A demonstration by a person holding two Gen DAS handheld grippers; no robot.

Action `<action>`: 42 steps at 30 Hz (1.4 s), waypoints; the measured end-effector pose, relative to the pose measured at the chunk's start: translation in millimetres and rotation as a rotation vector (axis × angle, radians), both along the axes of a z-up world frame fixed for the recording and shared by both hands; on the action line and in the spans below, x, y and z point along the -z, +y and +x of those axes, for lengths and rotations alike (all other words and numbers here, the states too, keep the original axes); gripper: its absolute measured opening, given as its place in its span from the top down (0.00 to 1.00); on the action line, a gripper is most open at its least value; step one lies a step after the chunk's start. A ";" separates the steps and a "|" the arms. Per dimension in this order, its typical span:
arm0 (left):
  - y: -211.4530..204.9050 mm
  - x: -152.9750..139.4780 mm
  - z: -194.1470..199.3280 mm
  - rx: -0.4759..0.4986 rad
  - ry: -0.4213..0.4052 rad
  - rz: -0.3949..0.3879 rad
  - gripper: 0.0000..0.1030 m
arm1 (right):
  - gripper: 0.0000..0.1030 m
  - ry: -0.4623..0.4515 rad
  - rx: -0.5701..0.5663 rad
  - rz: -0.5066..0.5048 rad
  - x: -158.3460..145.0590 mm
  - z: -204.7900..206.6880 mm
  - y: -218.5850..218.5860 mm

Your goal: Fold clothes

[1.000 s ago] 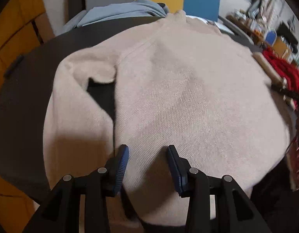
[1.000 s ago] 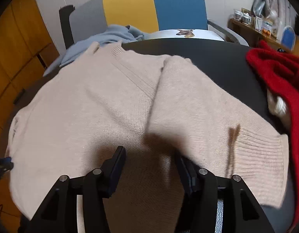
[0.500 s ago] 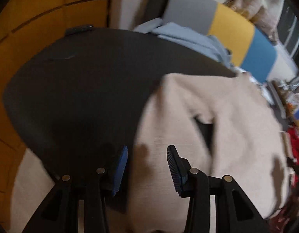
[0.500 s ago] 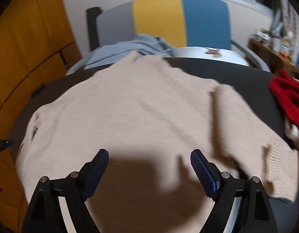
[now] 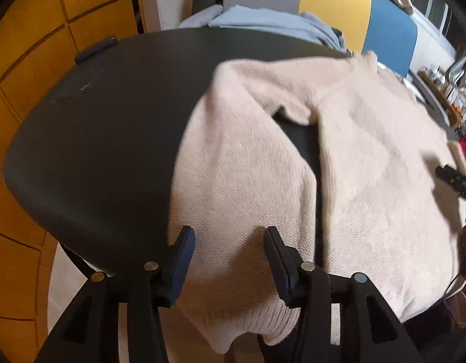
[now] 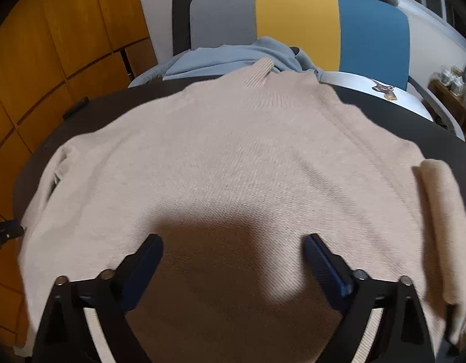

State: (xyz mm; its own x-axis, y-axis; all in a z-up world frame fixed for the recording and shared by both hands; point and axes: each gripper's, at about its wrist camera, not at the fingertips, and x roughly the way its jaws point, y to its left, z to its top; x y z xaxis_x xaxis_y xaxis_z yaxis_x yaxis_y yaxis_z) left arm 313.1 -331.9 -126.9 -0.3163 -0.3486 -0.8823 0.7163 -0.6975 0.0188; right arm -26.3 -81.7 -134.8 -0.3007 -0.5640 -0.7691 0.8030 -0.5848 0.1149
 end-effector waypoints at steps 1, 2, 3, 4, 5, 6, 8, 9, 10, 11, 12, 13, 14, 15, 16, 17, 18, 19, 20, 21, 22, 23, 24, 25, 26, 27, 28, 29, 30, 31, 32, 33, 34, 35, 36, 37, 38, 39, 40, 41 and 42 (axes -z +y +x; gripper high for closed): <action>-0.1 1.4 -0.2 -0.014 0.006 -0.007 0.44 | 0.00 -0.002 -0.009 -0.002 -0.1 0.3 -0.9; -0.6 2.7 -0.1 -0.031 0.014 -0.012 0.44 | 0.00 -0.008 -0.015 -0.006 0.2 0.0 -1.2; -2.1 2.7 0.6 -0.045 0.021 -0.009 0.45 | 0.00 -0.015 -0.020 -0.007 1.3 -0.7 -0.9; -5.5 0.6 -0.7 -0.054 0.025 -0.006 0.59 | 0.00 -0.017 -0.021 -0.012 2.1 -1.1 -0.2; -9.1 -1.7 -2.4 -0.062 0.028 -0.003 0.71 | 0.00 -0.017 -0.021 -0.015 2.8 -1.1 0.1; -14.0 -5.5 -3.0 -0.073 0.041 0.007 0.94 | 0.00 -0.011 -0.022 -0.011 3.4 0.1 -0.5; -31.2 -17.9 1.8 -0.102 0.107 0.046 0.93 | 0.00 0.007 -0.024 0.006 4.7 2.4 -2.9; -44.3 -26.7 7.9 -0.120 0.164 0.075 0.93 | 0.00 0.018 -0.025 0.019 5.3 4.1 -4.9; -53.5 -37.5 13.7 -0.142 0.198 0.070 0.93 | 0.00 0.029 -0.025 0.031 5.8 5.7 -6.6; -64.2 -49.4 18.5 -0.165 0.220 0.047 0.93 | 0.00 0.036 -0.026 0.039 6.3 6.8 -7.9; -76.5 -61.2 21.0 -0.195 0.195 -0.010 0.93 | 0.00 0.044 -0.026 0.047 6.7 8.0 -9.1; -89.1 -73.0 23.1 -0.227 0.163 -0.071 0.93 | 0.00 0.048 -0.026 0.052 7.0 8.7 -9.8; -103.4 -76.4 21.6 -0.259 0.072 -0.134 0.92 | 0.00 0.049 -0.026 0.052 7.3 8.2 -9.6; -117.9 -78.5 19.5 -0.290 -0.029 -0.196 0.88 | 0.00 0.048 -0.027 0.052 7.5 7.7 -9.3; -131.8 -80.1 19.8 -0.335 -0.092 -0.235 0.84 | 0.00 0.047 -0.028 0.051 7.4 7.6 -8.2; -145.6 -81.6 20.5 -0.382 -0.150 -0.270 0.81 | 0.00 0.049 -0.034 0.051 7.0 7.5 -5.6; -159.4 -83.1 21.3 -0.428 -0.208 -0.305 0.80 | 0.00 0.049 -0.035 0.051 7.1 7.0 -5.6; -166.5 -89.4 24.1 -0.477 -0.205 -0.319 0.79 | 0.00 0.049 -0.037 0.052 7.2 6.5 -5.6; -172.6 -96.5 27.4 -0.526 -0.191 -0.331 0.78 | 0.00 0.049 -0.038 0.053 7.4 6.4 -5.9; -172.8 -104.3 26.4 -0.536 -0.131 -0.322 0.76 | 0.00 0.052 -0.038 0.056 7.7 7.2 -7.1; -159.9 -110.0 13.2 -0.494 -0.135 -0.389 0.73 | 0.00 0.056 -0.038 0.061 8.0 7.3 -8.1; -145.1 -115.4 -1.9 -0.445 -0.151 -0.468 0.73 | 0.00 0.059 -0.039 0.066 8.3 7.5 -8.9; -130.3 -120.7 -16.9 -0.394 -0.166 -0.547 0.73 | 0.00 0.065 -0.039 0.073 9.0 8.4 -10.4; -112.6 -122.5 -30.5 -0.326 -0.138 -0.557 0.73 | 0.00 0.071 -0.038 0.080 9.6 9.4 -12.2; -94.5 -123.7 -43.8 -0.255 -0.104 -0.555 0.72 | 0.00 0.075 -0.038 0.086 10.0 9.7 -13.2; -76.4 -124.9 -57.1 -0.184 -0.069 -0.553 0.70 | 0.00 0.080 -0.038 0.091 10.2 9.9 -14.0; -58.3 -126.2 -70.4 -0.113 -0.035 -0.550 0.68 | 0.00 0.083 -0.038 0.095 10.4 10.0 -14.6; -47.2 -124.5 -82.2 -0.072 0.001 -0.516 0.68 | 0.00 0.085 -0.039 0.097 10.6 9.9 -14.9; -37.1 -122.4 -93.8 -0.036 0.036 -0.477 0.68 | 0.00 0.085 -0.038 0.098 10.6 9.6 -15.2; -27.0 -120.3 -105.3 0.000 0.072 -0.437 0.68 | 0.00 0.086 -0.038 0.099 10.6 9.8 -15.2; -16.9 -118.2 -116.9 0.035 0.107 -0.398 0.68 | 0.00 0.086 -0.038 0.099 10.6 10.6 -14.8; -11.6 -113.1 -131.3 0.058 0.129 -0.376 0.67 | 0.00 0.087 -0.037 0.100 10.8 10.8 -15.1; -4.4 -109.7 -137.0 0.072 0.139 -0.356 0.67 | 0.00 0.088 -0.037 0.101 11.0 10.9 -15.4; 3.0 -103.2 -141.1 0.090 0.141 -0.330 0.67 | 0.00 0.089 -0.037 0.102 11.2 11.0 -15.7; 4.5 -97.4 -147.2 0.098 0.134 -0.322 0.67 | 0.00 0.090 -0.036 0.102 11.4 11.2 -16.0; 5.0 -91.8 -153.6 0.105 0.127 -0.317 0.67 | 0.00 0.091 -0.036 0.102 11.5 11.4 -16.1; 5.5 -86.2 -160.0 0.111 0.119 -0.313 0.67 | 0.00 0.092 -0.036 0.102 11.6 11.5 -16.1; 7.5 -82.6 -167.5 0.113 0.113 -0.305 0.67 | 0.00 0.092 -0.036 0.102 11.7 11.4 -16.1; 9.7 -79.4 -175.1 0.113 0.106 -0.297 0.67 | 0.00 0.092 -0.036 0.101 11.7 11.3 -16.0; 12.0 -76.2 -182.8 0.114 0.100 -0.289 0.67 | 0.00 0.092 -0.036 0.101 11.9 11.0 -16.0; 12.6 -74.7 -193.2 0.112 0.096 -0.289 0.67 | 0.00 0.092 -0.036 0.101 12.1 10.7 -15.9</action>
